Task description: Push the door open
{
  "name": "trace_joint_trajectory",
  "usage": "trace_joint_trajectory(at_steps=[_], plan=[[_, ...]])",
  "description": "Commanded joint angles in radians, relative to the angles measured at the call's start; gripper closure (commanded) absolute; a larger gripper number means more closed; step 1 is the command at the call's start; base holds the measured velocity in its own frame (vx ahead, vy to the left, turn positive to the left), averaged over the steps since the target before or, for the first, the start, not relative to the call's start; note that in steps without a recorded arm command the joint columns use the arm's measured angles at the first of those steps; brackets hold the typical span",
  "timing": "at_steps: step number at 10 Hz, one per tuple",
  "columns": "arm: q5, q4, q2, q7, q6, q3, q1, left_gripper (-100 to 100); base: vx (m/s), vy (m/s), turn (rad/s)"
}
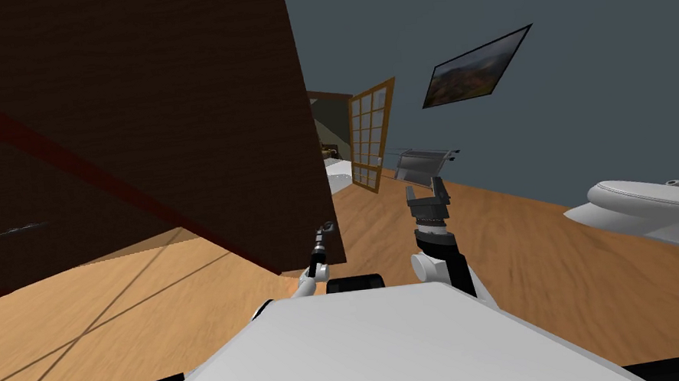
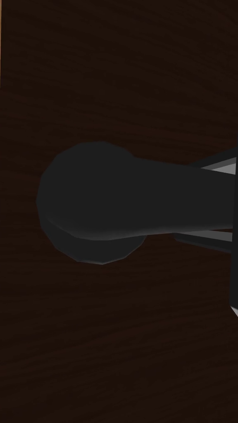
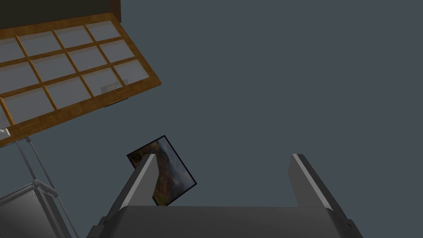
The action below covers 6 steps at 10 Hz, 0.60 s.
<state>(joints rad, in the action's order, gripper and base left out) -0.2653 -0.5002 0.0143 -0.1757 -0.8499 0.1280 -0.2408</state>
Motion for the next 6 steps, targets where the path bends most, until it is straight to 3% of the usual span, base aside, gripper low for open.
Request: trace_joint_trajectory(at_steps=[1,3,6], plan=[[-0.012,-0.017,0.012,-0.006,0.002,-0.021,0.004,100,0.134,-0.128,0.075],[-0.012,-0.017,0.012,-0.006,0.002,-0.021,0.004,100,0.071,-0.047,0.027],[-0.036,-0.018,-0.017,-0.018,0.002,-0.055,0.001,100,0.124,-0.107,0.093]])
